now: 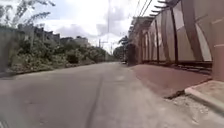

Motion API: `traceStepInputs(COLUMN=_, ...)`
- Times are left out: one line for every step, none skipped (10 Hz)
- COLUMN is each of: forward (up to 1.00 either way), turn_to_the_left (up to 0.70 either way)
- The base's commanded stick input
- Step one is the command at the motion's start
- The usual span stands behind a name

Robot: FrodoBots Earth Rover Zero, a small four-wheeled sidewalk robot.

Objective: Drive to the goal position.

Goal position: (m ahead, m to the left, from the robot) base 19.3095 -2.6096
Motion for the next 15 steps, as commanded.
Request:
traceStepInputs(forward=1.00, turn_to_the_left=0.00)
traceStepInputs(forward=1.00, turn_to_the_left=0.00)
traceStepInputs(forward=1.00, turn_to_the_left=0.00)
traceStepInputs(forward=1.00, turn_to_the_left=0.00)
traceStepInputs(forward=1.00, turn_to_the_left=-0.38)
traceStepInputs(forward=1.00, turn_to_the_left=-0.40)
traceStepInputs(forward=1.00, turn_to_the_left=-0.40)
traceStepInputs(forward=1.00, turn_to_the_left=-0.40)
traceStepInputs(forward=1.00, turn_to_the_left=-0.40)
traceStepInputs(forward=1.00, turn_to_the_left=-0.08)
traceStepInputs(forward=1.00, turn_to_the_left=0.00)
traceStepInputs(forward=1.00, turn_to_the_left=0.00)
traceStepInputs(forward=1.00, turn_to_the_left=0.00)
traceStepInputs(forward=1.00, turn_to_the_left=0.00)
traceStepInputs(forward=1.00, turn_to_the_left=0.00)
